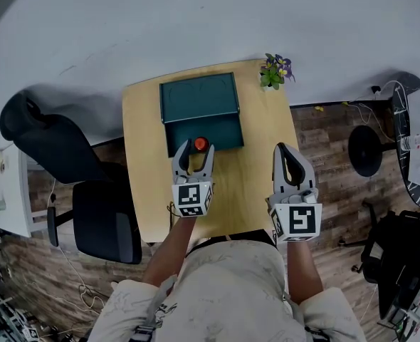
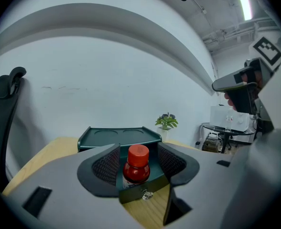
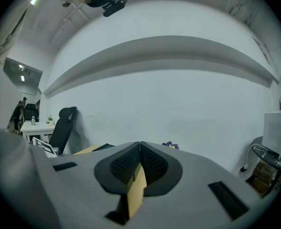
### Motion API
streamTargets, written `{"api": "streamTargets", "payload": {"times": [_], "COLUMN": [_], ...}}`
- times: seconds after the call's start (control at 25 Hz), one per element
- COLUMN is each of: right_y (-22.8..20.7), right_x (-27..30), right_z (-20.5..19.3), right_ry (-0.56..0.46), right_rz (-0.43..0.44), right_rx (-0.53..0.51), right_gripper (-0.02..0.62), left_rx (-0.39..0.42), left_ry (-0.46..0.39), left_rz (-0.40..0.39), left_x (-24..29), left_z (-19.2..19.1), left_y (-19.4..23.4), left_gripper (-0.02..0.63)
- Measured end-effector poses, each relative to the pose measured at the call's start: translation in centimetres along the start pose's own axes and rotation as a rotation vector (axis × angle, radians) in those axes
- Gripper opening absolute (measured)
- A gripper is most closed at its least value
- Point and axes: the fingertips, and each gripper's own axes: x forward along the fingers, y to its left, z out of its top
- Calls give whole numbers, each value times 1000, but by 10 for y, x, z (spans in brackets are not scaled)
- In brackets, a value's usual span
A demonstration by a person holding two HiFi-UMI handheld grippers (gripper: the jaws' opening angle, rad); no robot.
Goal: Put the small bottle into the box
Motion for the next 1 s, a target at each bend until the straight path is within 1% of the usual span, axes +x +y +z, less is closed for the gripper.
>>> {"api": "streamTargets", "payload": {"times": [0.24, 0.56, 0.68, 0.84, 1.0], "right_y": [10, 42, 61, 90, 121], "right_x": [-12, -24, -28, -30, -37], "right_z": [4, 5, 7, 14, 19], "right_ry": [-10, -13, -11, -14, -16], "right_rz": [8, 67, 96, 145, 178], "right_rx": [9, 24, 23, 0, -31], "right_gripper": [17, 17, 17, 17, 17], "left_rx": [3, -18, -42, -83, -77], "left_ry": [12, 4, -8, -47, -79], "left_rz": [33, 105, 146, 222, 275], "left_x": [-24, -81, -111, -155, -198], "left_z": [0, 6, 9, 19, 27], "left_y": [7, 31, 47, 74, 97], "left_gripper": [238, 237, 236, 236, 236]}}
